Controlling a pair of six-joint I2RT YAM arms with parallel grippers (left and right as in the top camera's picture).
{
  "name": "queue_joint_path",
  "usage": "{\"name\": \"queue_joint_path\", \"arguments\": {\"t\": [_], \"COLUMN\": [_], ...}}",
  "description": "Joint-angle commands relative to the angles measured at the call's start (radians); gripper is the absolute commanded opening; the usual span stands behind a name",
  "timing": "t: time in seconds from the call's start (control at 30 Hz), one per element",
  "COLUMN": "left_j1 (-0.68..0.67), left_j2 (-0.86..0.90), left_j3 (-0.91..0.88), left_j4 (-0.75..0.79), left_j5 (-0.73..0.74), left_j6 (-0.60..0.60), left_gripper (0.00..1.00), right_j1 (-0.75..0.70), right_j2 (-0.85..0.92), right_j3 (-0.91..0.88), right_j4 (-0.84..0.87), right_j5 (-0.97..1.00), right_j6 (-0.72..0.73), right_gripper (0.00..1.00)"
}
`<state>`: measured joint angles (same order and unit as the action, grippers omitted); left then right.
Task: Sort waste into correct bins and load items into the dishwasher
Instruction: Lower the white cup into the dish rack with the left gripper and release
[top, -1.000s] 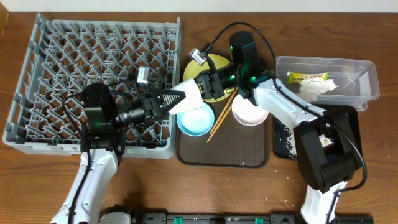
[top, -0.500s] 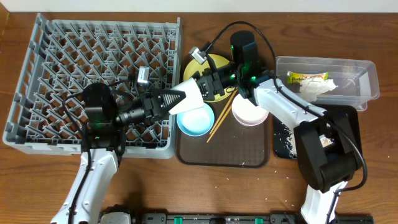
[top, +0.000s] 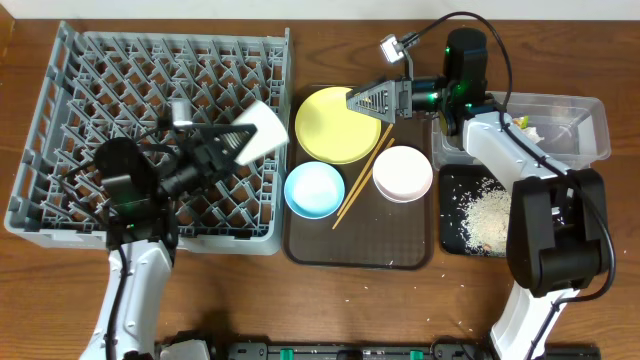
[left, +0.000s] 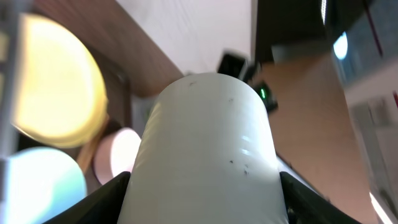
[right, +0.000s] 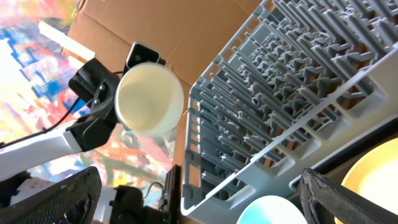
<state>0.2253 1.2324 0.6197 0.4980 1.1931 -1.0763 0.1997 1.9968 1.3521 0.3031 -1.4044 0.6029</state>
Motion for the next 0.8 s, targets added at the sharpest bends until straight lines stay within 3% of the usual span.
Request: {"name": "queue_joint_path", "arguments": {"t": [0.0,0.1,0.2,0.23,0.33,0.4,0.57,0.77], "left_j1": [0.041,0.051,0.050,0.050,0.050,0.050,-0.011,-0.205], "left_j2": [-0.003,-0.003,-0.003,-0.003,-0.003,-0.003,-0.004,-0.003], "left_j3": [0.041,0.065,0.105,0.137,0.219,0.303,0.475,0.529], "left_j4": [0.005,-0.003,-0.056,-0.106,-0.282,-0.497,-0.965,-1.263], "left_j5": [-0.118,-0.146,-0.152,-0.158,-0.191,-0.262,-0.535,-0.918], "left_j6": [0.002,0.003,0.061,0.106,0.213,0.338,0.604,0.717], "left_gripper": [0.24,0.23,0.22,0.22,0.22,0.22,0.23,0.23], "right_j1": [0.006,0.005,0.020,0.039,0.057,0.062,0.061,0.041], "right_j2": [-0.013,-0.022,-0.047,-0.064,-0.090,-0.111,-0.172,-0.192], "right_j3": [0.010,0.027,0.167,0.293,0.505,0.646,0.749,0.747], "right_j4": [-0.015,-0.140,-0.562,-0.825,-1.130,-1.280,-1.400,-1.485], "right_j5": [0.112,0.282,0.502,0.681,0.960,1.106,1.214,1.221], "right_j6": [-0.002,-0.099,-0.362,-0.497,-0.579,-0.578,-0.579,-0.605], "right_gripper": [0.99,0.99,0.99,0.99,0.99,0.99,0.99,0.99]}}
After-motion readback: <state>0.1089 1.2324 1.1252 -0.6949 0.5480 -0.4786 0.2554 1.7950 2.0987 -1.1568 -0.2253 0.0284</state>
